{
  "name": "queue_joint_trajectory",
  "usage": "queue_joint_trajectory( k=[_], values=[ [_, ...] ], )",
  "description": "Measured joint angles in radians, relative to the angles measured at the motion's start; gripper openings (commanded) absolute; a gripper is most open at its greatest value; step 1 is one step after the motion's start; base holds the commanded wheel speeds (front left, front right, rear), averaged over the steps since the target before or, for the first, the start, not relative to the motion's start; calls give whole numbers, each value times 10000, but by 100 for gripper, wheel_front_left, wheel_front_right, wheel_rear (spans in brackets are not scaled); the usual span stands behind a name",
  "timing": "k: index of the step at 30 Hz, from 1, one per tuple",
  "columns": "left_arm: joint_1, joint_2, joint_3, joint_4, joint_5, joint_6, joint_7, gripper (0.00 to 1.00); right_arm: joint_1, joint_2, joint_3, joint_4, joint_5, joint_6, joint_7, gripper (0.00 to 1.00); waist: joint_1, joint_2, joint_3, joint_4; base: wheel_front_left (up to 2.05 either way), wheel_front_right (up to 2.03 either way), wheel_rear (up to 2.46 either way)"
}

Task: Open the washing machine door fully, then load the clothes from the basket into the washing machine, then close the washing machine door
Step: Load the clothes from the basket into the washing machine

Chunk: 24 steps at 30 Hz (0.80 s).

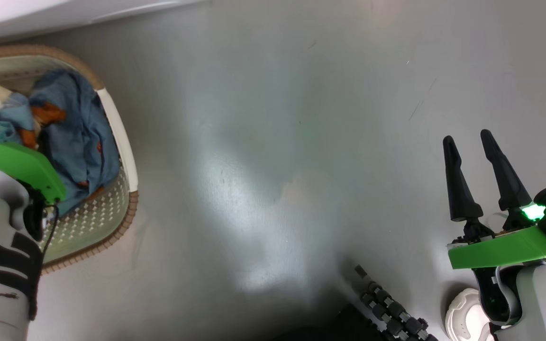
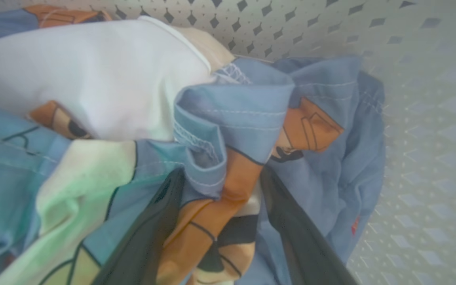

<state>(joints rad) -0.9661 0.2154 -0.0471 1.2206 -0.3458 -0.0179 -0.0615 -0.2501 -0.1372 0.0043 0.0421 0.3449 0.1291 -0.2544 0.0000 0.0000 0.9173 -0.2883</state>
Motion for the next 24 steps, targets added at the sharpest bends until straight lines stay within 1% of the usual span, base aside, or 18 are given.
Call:
queue_joint_trajectory(
  k=[2, 8, 18, 19, 20, 21, 22, 23, 24],
  values=[
    [-95, 65, -77, 81, 48, 46, 13, 100, 0, -13, 4, -46, 2, 0, 0, 100, 0, 0, 92, -2, 0, 0, 0],
    [-502, 167, -454, 295, 326, 401, 362, 100, 0, -100, 10, -157, 65, 0, -12, 100, 0, 0, 396, -44, 0, 0, 0],
    [-968, 209, -757, 479, 420, 683, 529, 100, 5, -155, -111, -217, 238, 0, -27, 100, 0, 0, 732, -177, 0, 0, 0],
    [-1004, 207, -819, 489, 445, 711, 525, 96, 5, -157, -125, -226, 282, 0, -27, 100, 0, 0, 761, -179, 0, 0, 0],
    [-1034, 205, -890, 493, 516, 767, 512, 37, 5, -159, -148, -236, 284, 0, -27, 100, 0, 0, 791, -178, 0, 0, 0],
    [-1053, 205, -963, 497, 604, 767, 510, 16, 5, -159, -167, -251, 290, 0, -27, 100, 0, 0, 819, -175, 0, 0, 0],
    [-1055, 201, -988, 499, 648, 811, 428, 9, 5, -161, -182, -267, 291, 0, -27, 100, 0, 0, 846, -172, 0, 0, 0],
    [-1055, 201, -1032, 504, 683, 848, 332, 0, 5, -161, -198, -276, 293, 0, -27, 100, 0, 0, 873, -170, 0, 0, 0],
    [-1055, 203, -1097, 514, 721, 853, 303, 0, 5, -161, -211, -284, 324, 0, -27, 100, 0, 0, 896, -169, 0, 0, 0]
  ],
)
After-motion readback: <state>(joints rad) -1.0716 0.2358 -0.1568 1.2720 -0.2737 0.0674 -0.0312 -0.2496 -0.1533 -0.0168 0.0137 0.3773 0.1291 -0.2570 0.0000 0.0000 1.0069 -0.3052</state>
